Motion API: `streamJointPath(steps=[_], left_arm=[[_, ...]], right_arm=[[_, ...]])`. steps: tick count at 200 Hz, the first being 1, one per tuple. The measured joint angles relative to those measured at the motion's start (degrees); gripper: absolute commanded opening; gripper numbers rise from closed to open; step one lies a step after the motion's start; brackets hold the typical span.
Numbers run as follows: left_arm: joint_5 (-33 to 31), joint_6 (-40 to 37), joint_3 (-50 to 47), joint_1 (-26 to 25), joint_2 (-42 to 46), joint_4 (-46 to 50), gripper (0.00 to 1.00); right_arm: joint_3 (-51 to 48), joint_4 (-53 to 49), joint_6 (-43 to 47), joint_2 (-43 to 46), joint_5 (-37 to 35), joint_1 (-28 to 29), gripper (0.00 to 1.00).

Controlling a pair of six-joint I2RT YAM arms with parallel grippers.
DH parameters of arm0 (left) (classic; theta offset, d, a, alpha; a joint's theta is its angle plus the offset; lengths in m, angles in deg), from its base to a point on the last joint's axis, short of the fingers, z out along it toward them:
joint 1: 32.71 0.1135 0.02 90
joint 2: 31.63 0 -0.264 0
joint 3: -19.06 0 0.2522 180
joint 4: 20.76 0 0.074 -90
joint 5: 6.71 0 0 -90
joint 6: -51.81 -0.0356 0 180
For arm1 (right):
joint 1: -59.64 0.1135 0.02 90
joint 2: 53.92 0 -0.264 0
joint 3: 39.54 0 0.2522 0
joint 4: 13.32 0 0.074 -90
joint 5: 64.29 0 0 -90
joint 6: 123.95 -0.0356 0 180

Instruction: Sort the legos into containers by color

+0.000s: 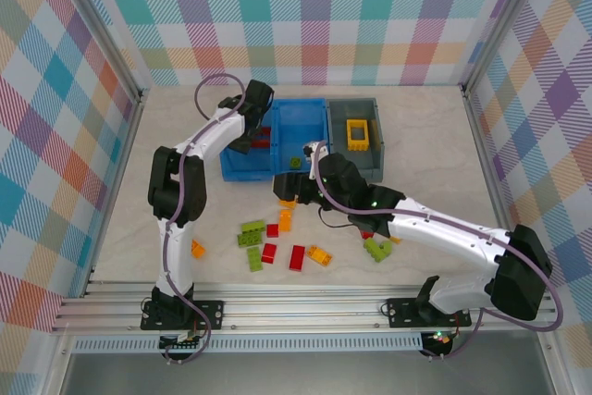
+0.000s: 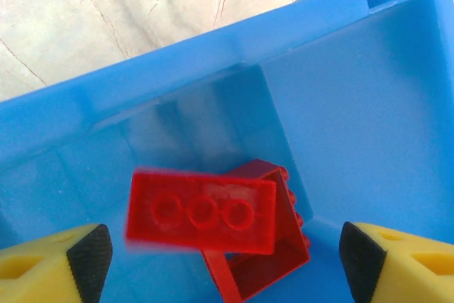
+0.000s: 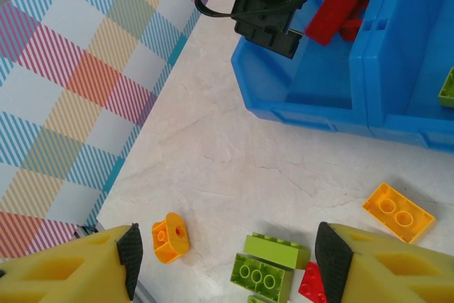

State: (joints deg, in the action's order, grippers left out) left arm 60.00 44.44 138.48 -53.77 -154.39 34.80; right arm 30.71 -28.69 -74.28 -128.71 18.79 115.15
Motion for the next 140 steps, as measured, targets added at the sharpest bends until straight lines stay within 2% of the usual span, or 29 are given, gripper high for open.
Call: streamJointPath(steps=[33,71,100,140], left_arm=[[0.04,0.11,-2.21,0.00,1.55,-1.42,0.89],[0.02,-1.53,-8.52,-0.68,12.48,-1.20,0.88],[-0.44,-8.02,-12.09,-2.34,27.50,1.33,0.89],[-0.24,-17.73,-25.14,-4.20,56.63,10.43,0.88]], right_arm=[[-0.57,-1.42,0.07,1.05,0.66,-0.04,0.67],[-0.63,-3.39,1.64,0.94,1.68,0.37,0.66],[2.69,-5.60,6.47,-5.38,2.71,4.55,0.65],[11.61,-8.22,13.88,-20.28,6.75,14.05,0.69]])
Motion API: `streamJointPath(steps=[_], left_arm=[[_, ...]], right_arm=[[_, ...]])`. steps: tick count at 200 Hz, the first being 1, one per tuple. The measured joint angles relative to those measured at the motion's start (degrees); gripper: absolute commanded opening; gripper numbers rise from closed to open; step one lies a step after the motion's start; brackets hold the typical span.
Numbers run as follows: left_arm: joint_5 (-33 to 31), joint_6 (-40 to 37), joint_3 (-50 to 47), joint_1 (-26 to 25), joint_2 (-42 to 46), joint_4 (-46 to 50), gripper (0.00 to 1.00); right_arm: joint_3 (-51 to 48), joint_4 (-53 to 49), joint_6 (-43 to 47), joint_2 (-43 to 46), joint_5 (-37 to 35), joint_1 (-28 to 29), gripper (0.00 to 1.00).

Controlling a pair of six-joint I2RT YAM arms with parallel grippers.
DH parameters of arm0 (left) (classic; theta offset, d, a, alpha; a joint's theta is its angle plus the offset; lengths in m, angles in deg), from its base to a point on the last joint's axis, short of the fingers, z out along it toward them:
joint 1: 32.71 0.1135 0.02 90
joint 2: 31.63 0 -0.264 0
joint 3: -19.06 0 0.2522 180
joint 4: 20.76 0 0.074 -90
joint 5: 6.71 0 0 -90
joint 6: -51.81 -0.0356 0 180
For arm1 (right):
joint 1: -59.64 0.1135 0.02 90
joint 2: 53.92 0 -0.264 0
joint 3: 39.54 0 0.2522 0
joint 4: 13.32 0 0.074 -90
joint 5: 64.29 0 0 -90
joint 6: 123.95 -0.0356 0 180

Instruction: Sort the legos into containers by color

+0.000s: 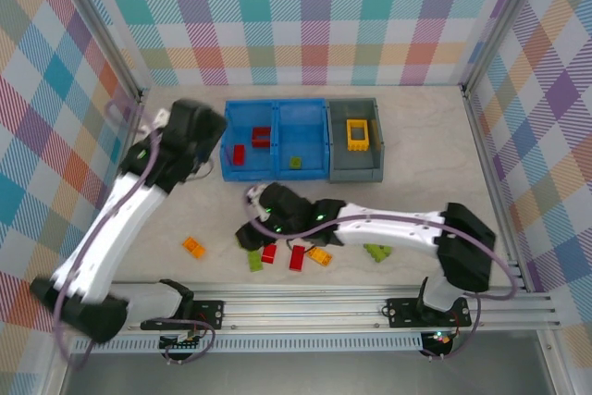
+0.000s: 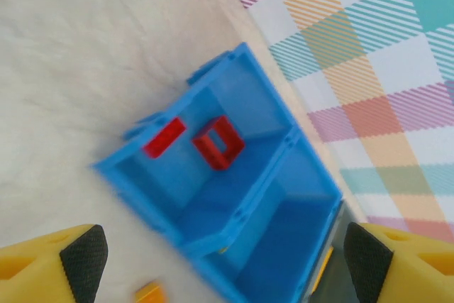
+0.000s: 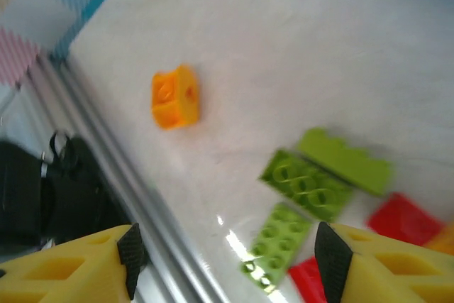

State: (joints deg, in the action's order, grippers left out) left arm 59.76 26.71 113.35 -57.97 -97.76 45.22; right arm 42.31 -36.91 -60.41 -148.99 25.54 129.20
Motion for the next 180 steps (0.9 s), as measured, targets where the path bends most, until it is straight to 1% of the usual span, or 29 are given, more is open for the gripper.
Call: streamJointPath(steps=[27,40,54,73,93,109,141,164,180], left_arm=[[-0.11,-4.02,-6.12,0.04,16.22,10.10,0.88],[0.04,-5.53,-7.41,0.04,22.56,13.94,0.85],[0.66,-7.02,-8.35,0.04,29.79,17.09,0.82],[2.01,-8.85,-9.68,0.04,39.28,18.69,0.80],[2.47,-9.11,-9.88,0.04,46.75,20.35,0.78],[2.45,-8.92,-8.90,0.04,49.72,22.93,0.76],[2.93,-8.50,-6.34,0.04,50.25,27.61,0.76],[3.45,-7.21,-6.25,0.04,50.27,30.40,0.76],[3.98,-6.58,-6.29,0.04,50.51,31.43,0.76]], right_arm=[[9.75,-1.60,3.19,-10.40,1.95,5.33,0.74],[14.23,-2.47,3.85,-14.58,2.62,6.86,0.76],[19.52,-4.35,4.50,-19.10,2.75,7.56,0.77],[26.38,-6.62,4.92,-25.05,2.10,7.63,0.78],[31.87,-9.49,5.18,-29.97,1.03,7.61,0.78],[36.70,-12.26,5.55,-34.03,-0.57,7.61,0.78],[46.49,-17.68,6.01,-41.13,-5.27,7.61,0.78],[53.33,-21.59,6.01,-45.29,-7.54,7.30,0.75],[58.10,-23.78,5.99,-48.19,-8.57,7.30,0.70]])
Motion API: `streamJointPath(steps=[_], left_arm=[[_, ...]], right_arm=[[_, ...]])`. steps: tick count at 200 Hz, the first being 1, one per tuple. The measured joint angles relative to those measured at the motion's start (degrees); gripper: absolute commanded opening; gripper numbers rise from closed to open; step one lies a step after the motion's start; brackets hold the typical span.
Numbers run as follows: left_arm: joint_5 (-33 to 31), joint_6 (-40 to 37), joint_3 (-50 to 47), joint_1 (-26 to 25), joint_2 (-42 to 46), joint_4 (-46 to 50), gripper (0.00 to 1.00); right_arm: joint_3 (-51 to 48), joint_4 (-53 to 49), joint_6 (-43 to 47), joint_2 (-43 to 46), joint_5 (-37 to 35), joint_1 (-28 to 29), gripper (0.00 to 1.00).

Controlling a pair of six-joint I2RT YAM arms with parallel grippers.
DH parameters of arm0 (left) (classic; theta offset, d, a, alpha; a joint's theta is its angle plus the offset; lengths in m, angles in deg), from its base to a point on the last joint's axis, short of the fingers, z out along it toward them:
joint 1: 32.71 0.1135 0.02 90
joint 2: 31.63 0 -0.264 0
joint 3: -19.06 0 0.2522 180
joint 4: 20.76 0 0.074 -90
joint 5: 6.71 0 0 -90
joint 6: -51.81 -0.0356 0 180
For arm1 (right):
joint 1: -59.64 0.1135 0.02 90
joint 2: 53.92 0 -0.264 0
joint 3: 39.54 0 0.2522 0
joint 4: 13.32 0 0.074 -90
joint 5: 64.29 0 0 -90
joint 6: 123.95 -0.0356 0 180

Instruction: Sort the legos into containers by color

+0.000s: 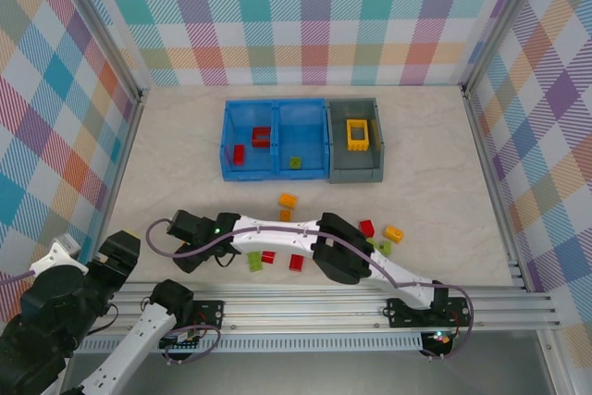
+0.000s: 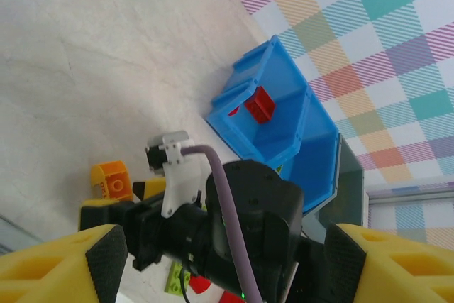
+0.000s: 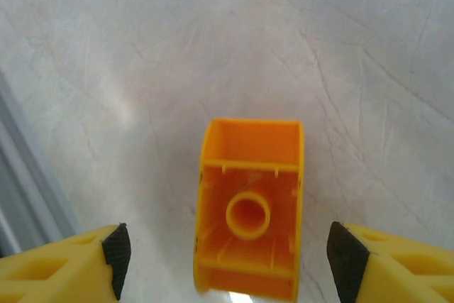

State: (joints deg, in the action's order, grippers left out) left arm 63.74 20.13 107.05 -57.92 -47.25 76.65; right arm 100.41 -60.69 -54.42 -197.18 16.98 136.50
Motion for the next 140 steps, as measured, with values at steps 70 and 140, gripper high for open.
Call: streamJointPath(steps=[70,140], left_arm=[[1.14,0.83,-2.12,0.00,0.52,0.48,0.78],[9.64,-1.73,-4.98,0.00,-2.01,-4.00,0.81]], right_arm=[[7.43,-5.92,0.13,-5.33,-1.77,-0.33,0.38],[-11.15,-1.75,-0.24,8.76,-2.69,-1.05,0.32]])
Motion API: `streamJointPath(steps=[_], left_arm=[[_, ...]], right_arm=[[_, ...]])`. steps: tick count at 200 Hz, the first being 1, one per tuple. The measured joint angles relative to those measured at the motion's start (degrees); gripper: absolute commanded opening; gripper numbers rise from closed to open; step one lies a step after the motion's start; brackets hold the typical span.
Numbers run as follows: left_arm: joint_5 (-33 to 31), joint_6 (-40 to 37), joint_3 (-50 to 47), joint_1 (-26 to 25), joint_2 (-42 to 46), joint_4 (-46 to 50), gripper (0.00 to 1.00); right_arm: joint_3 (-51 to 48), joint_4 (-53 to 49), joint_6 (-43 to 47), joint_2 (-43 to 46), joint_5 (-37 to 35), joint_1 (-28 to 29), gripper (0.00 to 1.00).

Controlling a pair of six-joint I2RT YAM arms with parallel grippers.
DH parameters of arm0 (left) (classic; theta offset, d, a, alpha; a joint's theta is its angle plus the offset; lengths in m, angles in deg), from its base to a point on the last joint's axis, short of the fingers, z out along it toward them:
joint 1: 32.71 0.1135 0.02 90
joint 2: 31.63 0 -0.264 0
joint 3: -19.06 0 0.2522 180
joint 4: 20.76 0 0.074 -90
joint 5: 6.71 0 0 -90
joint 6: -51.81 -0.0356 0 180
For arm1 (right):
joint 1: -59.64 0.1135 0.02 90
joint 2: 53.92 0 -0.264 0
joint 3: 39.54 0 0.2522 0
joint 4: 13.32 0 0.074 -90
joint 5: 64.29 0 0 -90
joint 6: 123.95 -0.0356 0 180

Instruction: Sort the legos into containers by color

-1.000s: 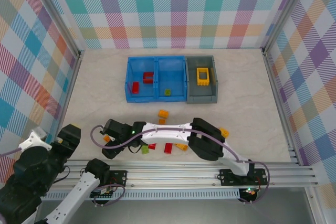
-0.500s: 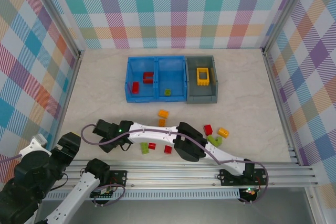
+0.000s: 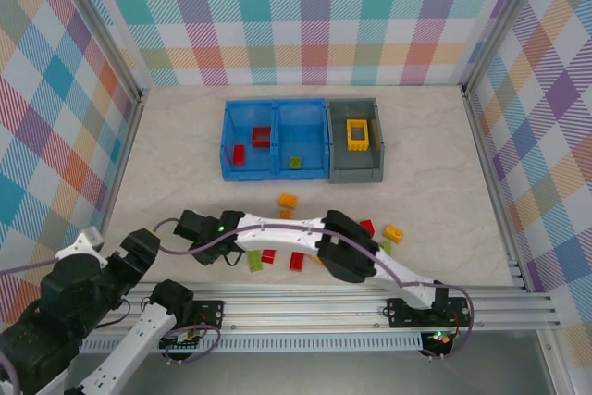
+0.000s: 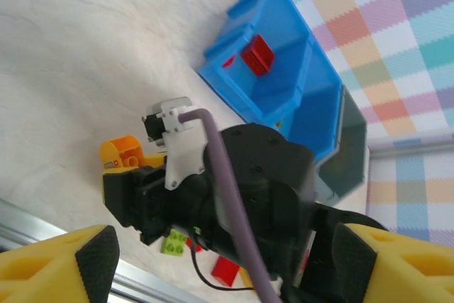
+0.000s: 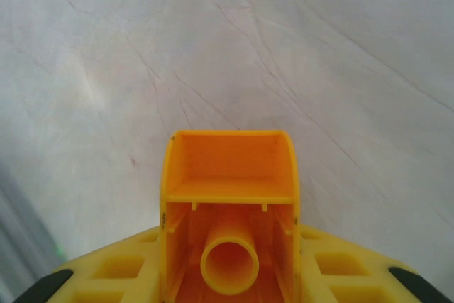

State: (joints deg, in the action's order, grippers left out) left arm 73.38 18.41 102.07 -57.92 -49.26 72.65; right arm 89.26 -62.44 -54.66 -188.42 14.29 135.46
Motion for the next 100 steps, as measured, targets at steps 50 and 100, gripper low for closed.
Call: streamJointPath(steps=[50,100], left_arm=[[19.54,-4.63,-2.03,-0.42,-18.64,-19.74,0.78],[17.86,-7.08,1.79,-12.72,-45.24,-33.20,0.78]], right_arm=[[-27.67,4.85,-3.96,32.79,-0.79,-10.45,0.33],[-40.83,3.41,-8.50,52.11,0.31,-35.95,0.35]])
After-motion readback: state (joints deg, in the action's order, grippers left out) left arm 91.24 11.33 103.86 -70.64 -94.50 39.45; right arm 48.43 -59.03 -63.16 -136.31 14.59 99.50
